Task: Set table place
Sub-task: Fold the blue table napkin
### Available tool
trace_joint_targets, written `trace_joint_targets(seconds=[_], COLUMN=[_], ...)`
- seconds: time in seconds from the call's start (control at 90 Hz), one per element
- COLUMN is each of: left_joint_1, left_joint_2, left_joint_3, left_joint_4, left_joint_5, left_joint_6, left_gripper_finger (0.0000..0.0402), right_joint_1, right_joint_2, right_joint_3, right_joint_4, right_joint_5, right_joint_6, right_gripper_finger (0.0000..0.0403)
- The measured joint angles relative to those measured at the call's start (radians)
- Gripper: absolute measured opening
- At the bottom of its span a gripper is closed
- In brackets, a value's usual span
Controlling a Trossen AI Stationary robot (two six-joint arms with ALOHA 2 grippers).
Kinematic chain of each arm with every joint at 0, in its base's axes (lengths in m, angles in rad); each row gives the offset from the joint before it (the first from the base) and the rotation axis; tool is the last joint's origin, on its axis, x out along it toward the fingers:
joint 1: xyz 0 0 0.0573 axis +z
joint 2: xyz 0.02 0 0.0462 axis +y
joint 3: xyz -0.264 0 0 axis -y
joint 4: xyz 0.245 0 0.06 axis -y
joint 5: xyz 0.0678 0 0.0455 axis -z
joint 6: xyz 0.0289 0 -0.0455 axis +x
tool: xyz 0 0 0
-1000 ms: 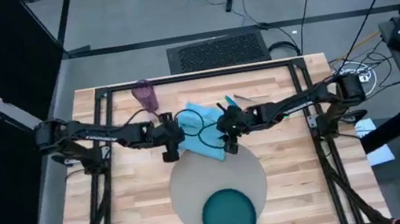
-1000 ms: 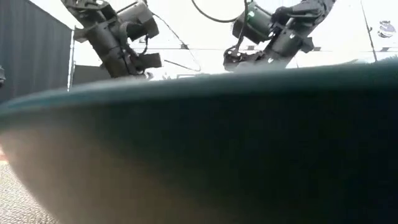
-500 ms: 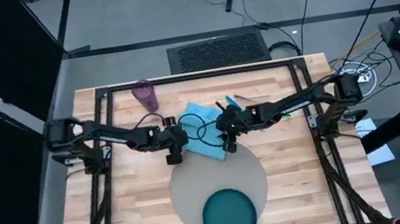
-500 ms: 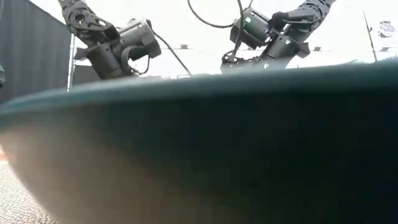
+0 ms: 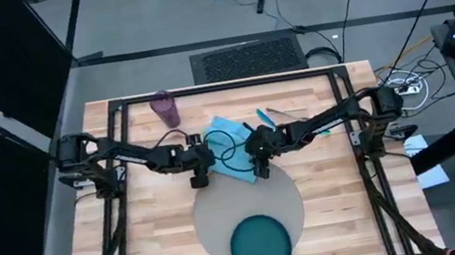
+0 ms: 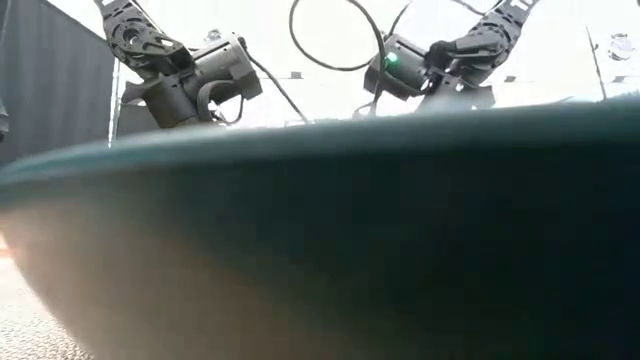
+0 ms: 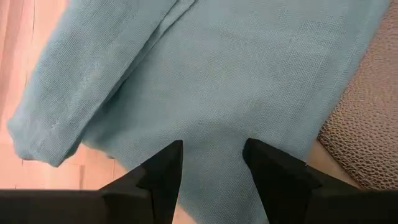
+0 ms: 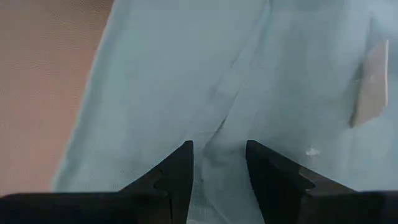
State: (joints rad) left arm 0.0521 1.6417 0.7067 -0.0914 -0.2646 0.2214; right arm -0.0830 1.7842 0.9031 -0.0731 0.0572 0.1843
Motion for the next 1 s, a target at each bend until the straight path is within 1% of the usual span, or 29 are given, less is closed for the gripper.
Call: trace_joint_targets(seconds=[0.222,0.389,0.522,0.611,0.7,0.911,1.0], left_joint_1=[0.0,0.0,-0.004,-0.01,-0.013,-0.013,-0.013], left_joint_2=[0.0,0.0,0.0,0.0,-0.001,-0.002,-0.002], left_joint_3=[0.0,0.0,0.0,0.0,0.0,0.001,0.001], left_joint_4=[-0.001,-0.003,-0.005,-0.008,-0.019,-0.038,-0.04], left_joint_5=[0.0,0.001,0.0,0.0,0.0,0.0,0.0], left_joint_6=[-0.006,-0.007,-0.008,-0.007,-0.007,-0.011,-0.011], left_gripper_finger=[0.0171,0.0171,0.0171,0.0171,0.0171,0.0171,0.0171], right_joint_1=[0.019,0.019,0.019,0.021,0.02,0.019,0.019], right_joint_2=[0.0,0.028,0.045,0.041,0.029,0.011,0.008], right_joint_3=[0.0,0.001,0.004,0.004,0.002,0.001,0.001], right_joint_4=[0.019,0.022,0.031,0.027,0.013,-0.02,-0.025], right_joint_5=[-0.011,-0.01,-0.001,0.029,0.04,0.046,0.044], right_joint_6=[0.009,0.007,0.016,0.028,0.03,0.029,0.03], right_gripper_finger=[0.0132,0.0132,0.0132,0.0128,0.0105,0.0018,0.0006])
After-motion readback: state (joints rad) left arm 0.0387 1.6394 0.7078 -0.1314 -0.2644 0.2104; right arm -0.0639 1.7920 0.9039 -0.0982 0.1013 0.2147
